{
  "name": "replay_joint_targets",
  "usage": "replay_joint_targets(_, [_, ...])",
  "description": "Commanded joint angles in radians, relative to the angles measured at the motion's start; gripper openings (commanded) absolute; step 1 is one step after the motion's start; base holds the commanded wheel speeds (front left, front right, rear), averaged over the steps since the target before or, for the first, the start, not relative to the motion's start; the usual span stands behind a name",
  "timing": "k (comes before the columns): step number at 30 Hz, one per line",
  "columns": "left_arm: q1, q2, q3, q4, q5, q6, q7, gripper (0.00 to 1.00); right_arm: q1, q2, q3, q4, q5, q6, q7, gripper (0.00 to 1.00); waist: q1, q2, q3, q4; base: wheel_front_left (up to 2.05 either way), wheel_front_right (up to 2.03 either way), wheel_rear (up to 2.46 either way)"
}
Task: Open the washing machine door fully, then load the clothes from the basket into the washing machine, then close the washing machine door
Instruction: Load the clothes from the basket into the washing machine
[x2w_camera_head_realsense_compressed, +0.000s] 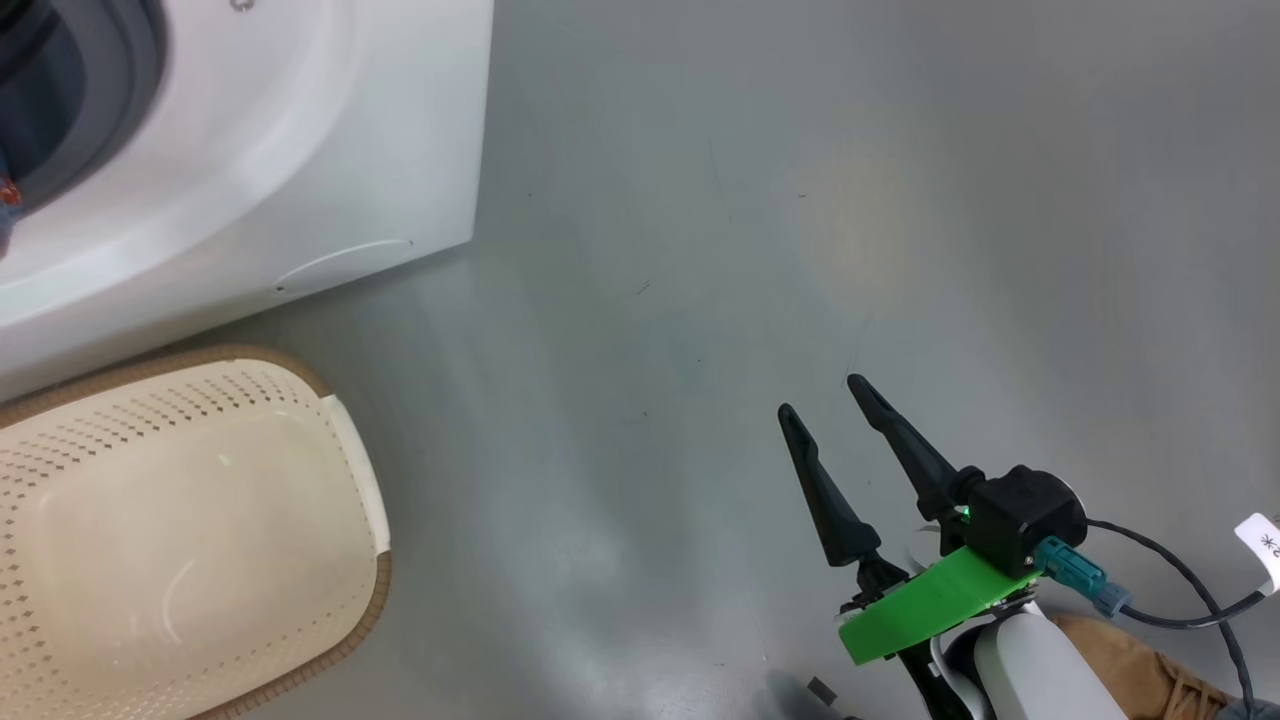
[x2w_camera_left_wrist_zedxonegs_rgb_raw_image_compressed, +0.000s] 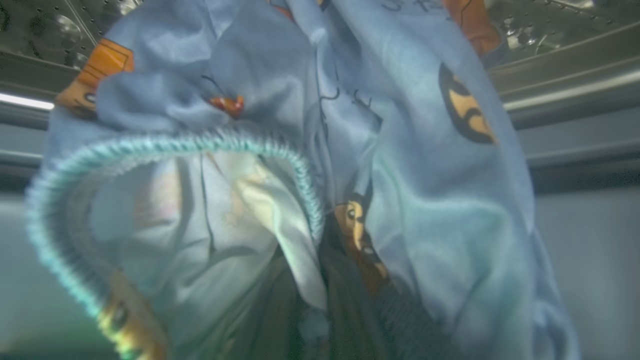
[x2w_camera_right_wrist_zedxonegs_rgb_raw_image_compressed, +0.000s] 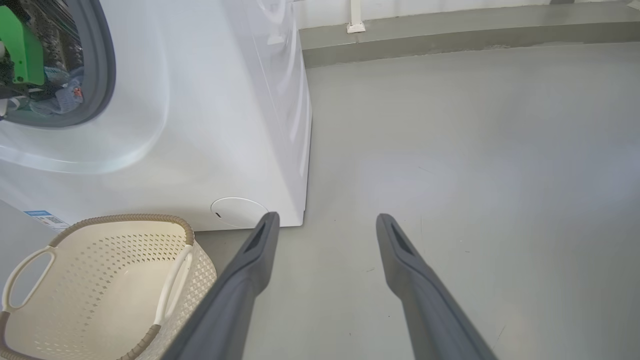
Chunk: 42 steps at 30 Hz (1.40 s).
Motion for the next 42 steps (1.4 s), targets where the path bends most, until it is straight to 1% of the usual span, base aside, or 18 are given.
replay_joint_targets(1, [-0.014,0.041,0.014,-0.01,-0.005,-0.008,-0.014,0.0,0.028,0.004,0.017,-0.023,0.012,0.002,-0.005,1.0,0.0,-0.0001,0.002,0.001,0.0,0.0,0.0])
replay_joint_targets(6, [-0.046,0.035,0.027,-0.018,-0.019,-0.005,-0.083,0.0,0.026,0.004,0.013,-0.024,0.019,0.002,-0.005,1.0,0.0,-0.0001,0.005,0.008,0.0,0.0,0.0])
replay_joint_targets(8, [-0.064,0.039,0.04,-0.024,-0.03,-0.01,-0.134,0.0,0.022,0.004,0.017,-0.024,0.021,0.002,-0.005,1.0,0.0,-0.0001,0.01,0.008,0.0,0.0,0.0])
replay_joint_targets(12, [-0.082,0.031,0.067,-0.021,-0.052,-0.002,-0.234,0.0,0.017,0.004,0.024,-0.026,0.029,0.002,-0.005,1.0,0.0,-0.0001,0.016,0.001,0.0,0.0,0.0])
replay_joint_targets(19, [-0.126,0.055,0.091,-0.005,-0.06,0.008,-0.382,0.0,0.032,0.004,0.03,-0.034,0.051,0.002,-0.005,1.0,0.0,-0.0001,0.039,-0.033,0.0,0.0,0.0])
replay_joint_targets(20, [-0.126,0.055,0.091,-0.005,-0.06,0.008,-0.382,0.0,0.032,0.004,0.03,-0.034,0.051,0.002,-0.005,1.0,0.0,-0.0001,0.039,-0.033,0.0,0.0,0.0])
replay_joint_targets(21, [-0.148,0.066,0.099,0.0,-0.061,0.015,-0.42,0.0,0.036,0.004,0.037,-0.037,0.06,0.002,-0.005,1.0,0.0,-0.0001,0.048,-0.047,0.0,0.0,0.0])
replay_joint_targets(23, [-0.159,0.073,0.101,0.003,-0.061,0.013,-0.437,0.0,0.038,0.004,0.04,-0.039,0.065,0.002,-0.005,1.0,0.0,-0.0001,0.053,-0.054,0.0,0.0,0.0])
replay_joint_targets(27, [-0.205,0.105,0.095,0.023,-0.045,0.023,-0.482,0.0,0.051,0.004,0.048,-0.049,0.086,0.002,-0.005,1.0,0.0,-0.0001,0.074,-0.082,0.0,0.0,0.0])
replay_joint_targets(36, [-0.324,0.191,0.091,0.057,-0.025,0.031,-0.536,0.0,0.094,0.004,0.063,-0.076,0.122,0.002,-0.005,1.0,0.0,-0.0001,0.129,-0.151,0.0,0.0,0.0])
replay_joint_targets(39, [-0.358,0.2,0.105,0.057,-0.038,0.029,-0.577,0.0,0.107,0.004,0.057,-0.088,0.13,0.002,-0.005,1.0,0.0,-0.0001,0.141,-0.157,0.0,0.0,0.0])
replay_joint_targets(42, [-0.377,0.202,0.097,0.065,-0.033,0.023,-0.598,0.0,0.12,0.004,0.05,-0.098,0.133,0.002,-0.005,1.0,0.0,-0.0001,0.148,-0.157,0.0,0.0,0.0])
